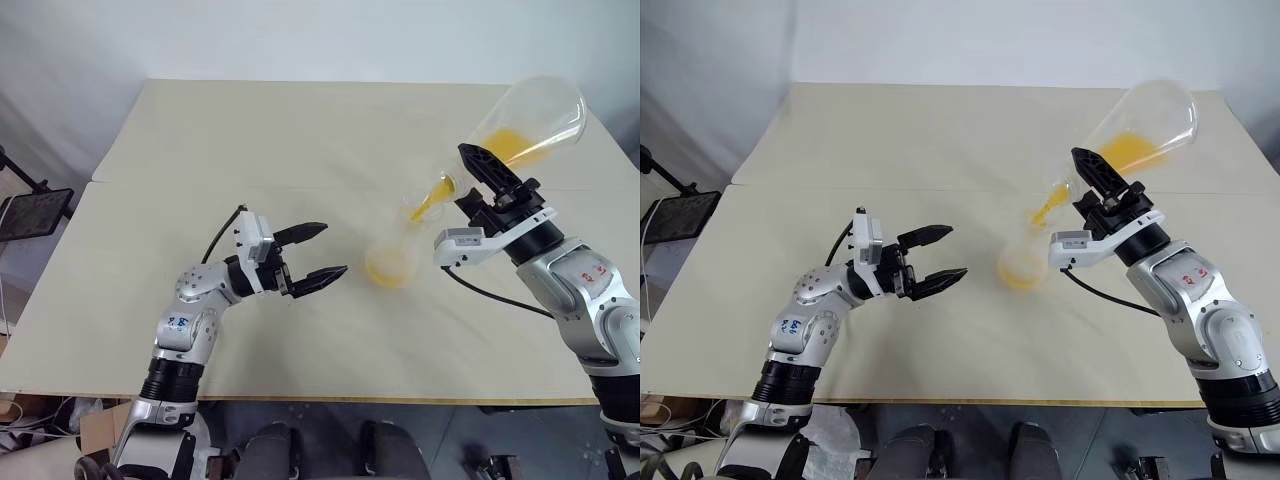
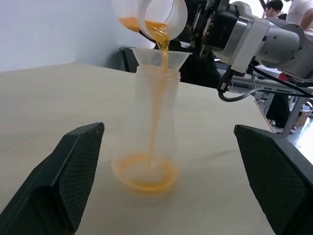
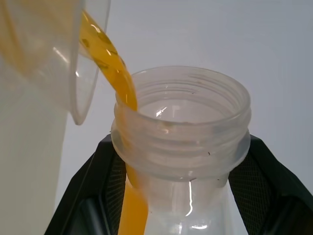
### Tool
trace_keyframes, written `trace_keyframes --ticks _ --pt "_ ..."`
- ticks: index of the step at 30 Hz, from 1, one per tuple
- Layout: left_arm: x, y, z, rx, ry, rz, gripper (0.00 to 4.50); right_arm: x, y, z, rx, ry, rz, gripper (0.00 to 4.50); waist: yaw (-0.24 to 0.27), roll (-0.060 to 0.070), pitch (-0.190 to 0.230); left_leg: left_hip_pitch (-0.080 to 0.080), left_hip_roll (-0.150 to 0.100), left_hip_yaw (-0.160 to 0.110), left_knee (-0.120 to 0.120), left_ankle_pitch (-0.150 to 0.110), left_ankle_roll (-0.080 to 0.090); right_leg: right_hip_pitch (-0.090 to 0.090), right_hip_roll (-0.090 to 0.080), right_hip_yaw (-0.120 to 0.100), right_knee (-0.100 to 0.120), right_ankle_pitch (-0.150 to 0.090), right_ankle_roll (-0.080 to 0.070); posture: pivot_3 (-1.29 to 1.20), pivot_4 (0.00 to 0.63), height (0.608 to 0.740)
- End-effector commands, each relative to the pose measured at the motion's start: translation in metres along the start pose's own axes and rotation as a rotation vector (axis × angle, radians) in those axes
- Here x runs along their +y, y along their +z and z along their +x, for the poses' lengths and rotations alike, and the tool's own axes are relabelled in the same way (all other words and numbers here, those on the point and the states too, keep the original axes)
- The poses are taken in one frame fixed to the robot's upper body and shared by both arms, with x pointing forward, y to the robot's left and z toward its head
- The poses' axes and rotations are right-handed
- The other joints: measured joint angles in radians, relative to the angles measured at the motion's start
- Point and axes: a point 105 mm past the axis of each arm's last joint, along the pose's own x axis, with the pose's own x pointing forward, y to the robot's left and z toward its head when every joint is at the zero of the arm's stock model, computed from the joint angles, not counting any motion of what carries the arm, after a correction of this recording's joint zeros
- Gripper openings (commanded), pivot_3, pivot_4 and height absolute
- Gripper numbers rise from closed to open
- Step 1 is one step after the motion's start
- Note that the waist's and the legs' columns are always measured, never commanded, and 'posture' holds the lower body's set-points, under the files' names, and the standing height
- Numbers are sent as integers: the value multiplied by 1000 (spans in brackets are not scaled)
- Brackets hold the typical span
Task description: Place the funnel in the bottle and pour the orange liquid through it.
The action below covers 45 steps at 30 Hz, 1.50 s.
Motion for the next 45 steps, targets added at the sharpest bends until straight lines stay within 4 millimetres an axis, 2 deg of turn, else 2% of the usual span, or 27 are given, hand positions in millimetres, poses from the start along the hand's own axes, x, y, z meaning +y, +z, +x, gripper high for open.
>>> trace_keyframes --ticks 1,45 --pt "-4 3 0 -12 -11 24 4500 -21 -6 -2 9 -72 -51 2797 0 0 0 0 0 0 0 0 0 0 0 0 0 0 0 0 150 740" --pt "-4 9 0 -64 9 50 4500 -27 -7 3 0 -113 -92 2797 -12 0 0 0 0 0 -1 0 0 0 0 0 -1 0 0 0 150 740"
